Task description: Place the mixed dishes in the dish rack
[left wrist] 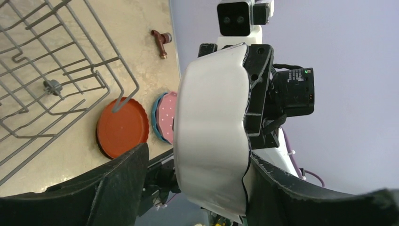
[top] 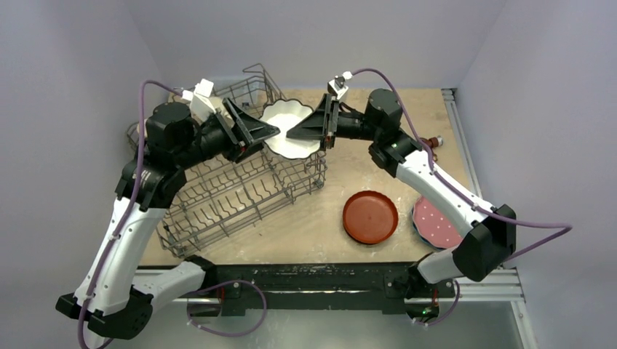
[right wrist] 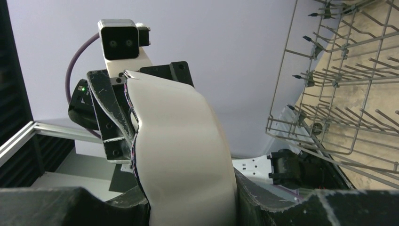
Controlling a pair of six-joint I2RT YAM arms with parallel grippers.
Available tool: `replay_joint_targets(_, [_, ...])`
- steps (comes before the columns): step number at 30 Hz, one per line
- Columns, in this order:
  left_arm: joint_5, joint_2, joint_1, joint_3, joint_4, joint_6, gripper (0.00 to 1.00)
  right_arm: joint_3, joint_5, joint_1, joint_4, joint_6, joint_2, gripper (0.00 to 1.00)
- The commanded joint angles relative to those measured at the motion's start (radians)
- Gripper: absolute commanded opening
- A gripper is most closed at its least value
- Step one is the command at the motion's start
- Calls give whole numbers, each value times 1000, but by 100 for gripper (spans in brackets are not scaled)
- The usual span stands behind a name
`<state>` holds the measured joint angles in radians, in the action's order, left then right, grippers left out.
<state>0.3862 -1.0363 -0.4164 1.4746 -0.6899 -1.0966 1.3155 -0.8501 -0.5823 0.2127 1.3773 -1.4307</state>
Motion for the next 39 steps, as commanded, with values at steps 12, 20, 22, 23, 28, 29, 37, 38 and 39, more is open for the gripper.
replay_joint_targets(12, [-13,5,10,37,-95,63,77,114,54,19,80,24,21,0])
replay_joint_targets(20, [-294,42,10,150,-361,172,100,195,155,19,-62,-56,-21,0])
replay_joint_targets(22, [-369,60,10,176,-410,197,100,213,186,18,-79,-68,-34,0])
replay_joint_targets(23, [-409,70,10,188,-435,205,100,229,202,19,-99,-83,-41,0])
replay_joint_targets(28, [-549,122,10,226,-522,238,100,289,268,19,-149,-121,-86,0])
replay_joint_targets(29, [-562,132,10,236,-532,245,100,297,276,19,-149,-120,-99,0])
replay_joint_targets(37, [-592,158,10,325,-618,277,99,473,465,7,-352,-248,-235,0])
replay_joint_targets(38, [-585,161,9,335,-628,279,98,492,491,3,-363,-254,-252,0])
replay_joint_targets(39, [-574,165,10,344,-635,284,98,513,524,-5,-385,-267,-273,0])
